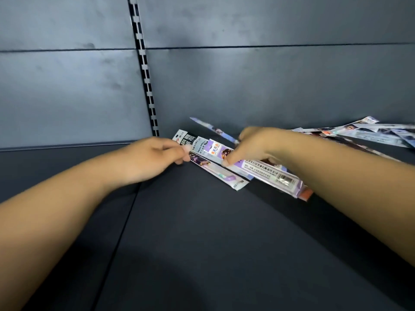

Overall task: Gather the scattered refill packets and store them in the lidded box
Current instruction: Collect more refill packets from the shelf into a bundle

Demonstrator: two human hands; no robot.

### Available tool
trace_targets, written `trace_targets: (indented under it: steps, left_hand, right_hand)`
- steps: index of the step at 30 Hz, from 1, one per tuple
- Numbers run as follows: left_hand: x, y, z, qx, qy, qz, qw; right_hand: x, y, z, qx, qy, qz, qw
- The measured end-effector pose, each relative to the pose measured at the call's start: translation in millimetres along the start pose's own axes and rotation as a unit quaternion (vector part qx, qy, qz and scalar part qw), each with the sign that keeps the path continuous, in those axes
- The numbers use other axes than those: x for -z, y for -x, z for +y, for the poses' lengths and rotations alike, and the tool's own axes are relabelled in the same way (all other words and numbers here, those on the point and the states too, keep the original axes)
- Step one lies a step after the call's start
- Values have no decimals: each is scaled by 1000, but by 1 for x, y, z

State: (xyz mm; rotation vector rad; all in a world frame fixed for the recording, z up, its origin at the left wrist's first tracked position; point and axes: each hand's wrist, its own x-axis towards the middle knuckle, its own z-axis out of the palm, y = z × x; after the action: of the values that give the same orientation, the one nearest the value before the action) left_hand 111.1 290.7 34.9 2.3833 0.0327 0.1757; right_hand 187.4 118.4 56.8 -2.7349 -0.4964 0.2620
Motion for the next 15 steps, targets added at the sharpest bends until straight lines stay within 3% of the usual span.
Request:
trace_targets:
  steps: [3, 7, 11, 13, 15]
  left_hand:
    - [-1, 0, 0, 6, 23, -4, 1000]
    - [-2, -2, 0, 7, 40, -8, 999]
    - [-2, -1, 0, 9, 61, 1, 998]
    - [-3, 1, 2, 8, 75, 10, 997]
    - [-4, 4, 8, -1, 126, 29, 992]
  right_hand:
    - [6, -7, 2, -20, -11, -30, 999]
    - [8, -10, 12, -42, -113, -69, 990]
    - [14, -7, 24, -45, -249, -40, 967]
    - [18, -1, 27, -23, -338, -5, 941]
    - [22, 4, 27, 47, -456, 57, 887]
